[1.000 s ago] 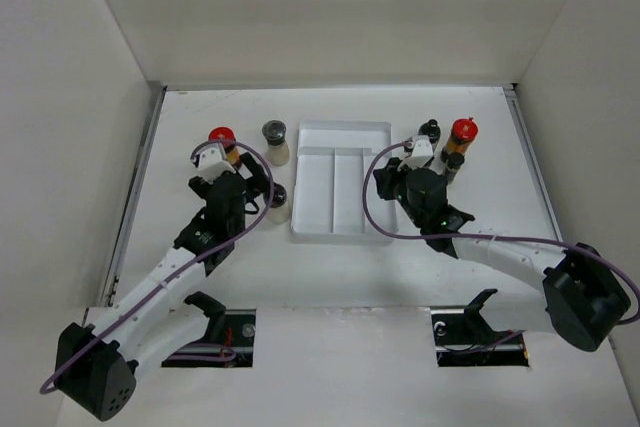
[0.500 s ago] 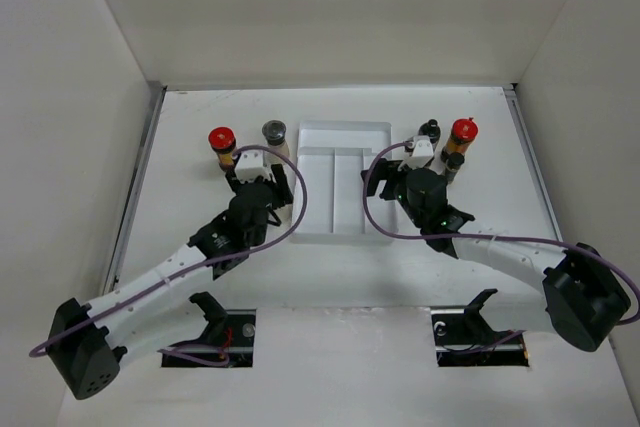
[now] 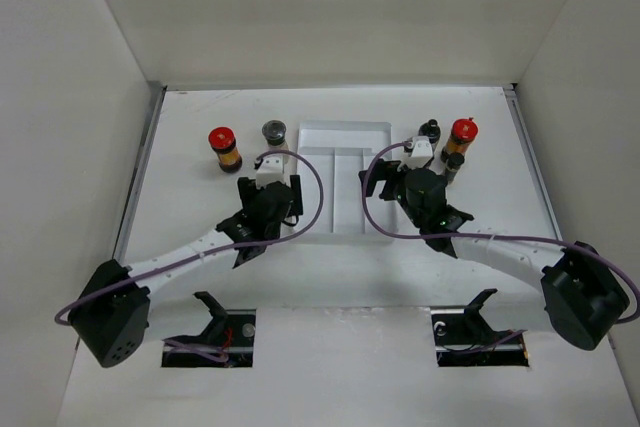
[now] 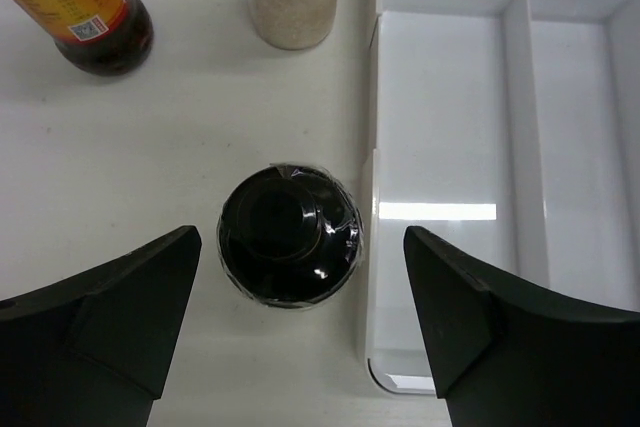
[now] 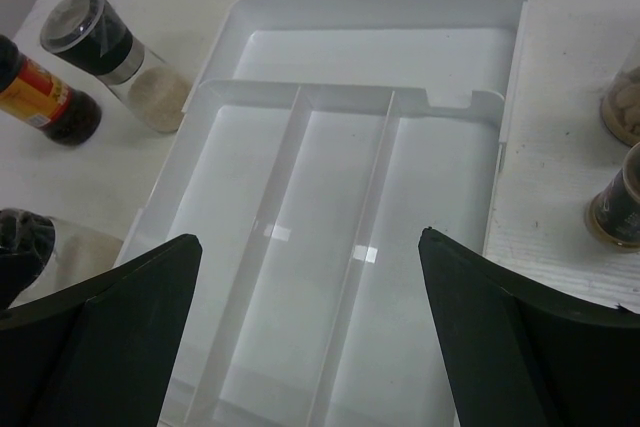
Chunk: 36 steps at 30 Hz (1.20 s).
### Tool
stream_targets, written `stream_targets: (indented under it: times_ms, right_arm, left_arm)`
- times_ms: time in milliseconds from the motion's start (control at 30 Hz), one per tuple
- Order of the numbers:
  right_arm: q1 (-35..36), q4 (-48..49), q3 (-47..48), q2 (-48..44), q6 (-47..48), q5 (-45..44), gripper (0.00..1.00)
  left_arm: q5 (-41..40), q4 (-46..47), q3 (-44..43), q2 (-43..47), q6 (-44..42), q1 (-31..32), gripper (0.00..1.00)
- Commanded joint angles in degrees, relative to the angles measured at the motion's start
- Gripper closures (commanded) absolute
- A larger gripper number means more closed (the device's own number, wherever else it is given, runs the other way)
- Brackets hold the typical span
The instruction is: Organize the condiment bottles
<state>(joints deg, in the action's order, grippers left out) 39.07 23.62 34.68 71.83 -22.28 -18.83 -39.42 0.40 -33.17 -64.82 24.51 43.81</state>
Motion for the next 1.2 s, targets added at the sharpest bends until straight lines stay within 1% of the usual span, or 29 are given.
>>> stream_targets:
  times_ms: [0, 133, 200, 300, 433, 500, 633, 767, 833, 1000, 1167]
  right_arm:
    - [-0.27, 2.14, 0.83, -1.08, -0.57, 0.02, 0.02]
    - [-0.26, 2.66, 0.66, -1.26, -0.57, 0.11, 0.01]
    - [-0.27, 2.4, 0.83, -0.64, -0.57, 0.11, 0.01]
    - [0.08, 2.57, 1.1, -0.29, -0.39, 0.11, 0.01]
    - [0.08, 2.49, 1.45, 0.5, -0.39, 0.11, 0.02]
    - [0.08, 2.49, 1.45, 0.33, -0.31, 0.11, 0.02]
    - [0.08, 2.66, 1.1, -0.11, -0.57, 0.11, 0.02]
    - [-0.18, 2.92, 0.83, -0.47, -0.83, 0.11, 0.02]
    - [-0.35, 3.45, 0.57, -0.38, -1.01, 0.11, 0.03]
    - [-0.62, 3.45, 0.31, -0.47, -1.18, -0.06, 0.03]
    - [-2.64, 3.28, -0.22, -0.73, -2.67, 0.11, 0.03]
  left_arm:
    - [0.66, 3.81, -1.37, -2.15, 0.8, -0.97, 0.18]
    - [0.66, 4.96, -1.02, -4.79, 1.24, -1.93, 0.2]
    - [0.66, 5.39, -1.11, -5.49, 1.24, -2.37, 0.24]
    - [0.75, 8.81, -0.15, -6.02, 0.72, -3.16, 0.3]
    - [0.75, 10.49, -0.84, -6.64, -0.34, -4.04, 0.49]
    - [0.4, 10.76, -1.46, -5.68, -0.87, -3.96, 0.55]
    - [0.04, 11.02, -4.96, -3.13, -2.45, -3.69, 0.6]
    - [0.65, 14.79, -10.15, -3.03, -4.12, -4.83, 0.61]
    - [1.62, 17.25, -13.4, -5.83, -4.91, -5.45, 0.61]
    - [6.01, 23.41, -22.71, -17.69, -5.44, -9.22, 0.61]
    - [11.64, 24.12, -34.4, -30.26, -4.83, -11.95, 0.61]
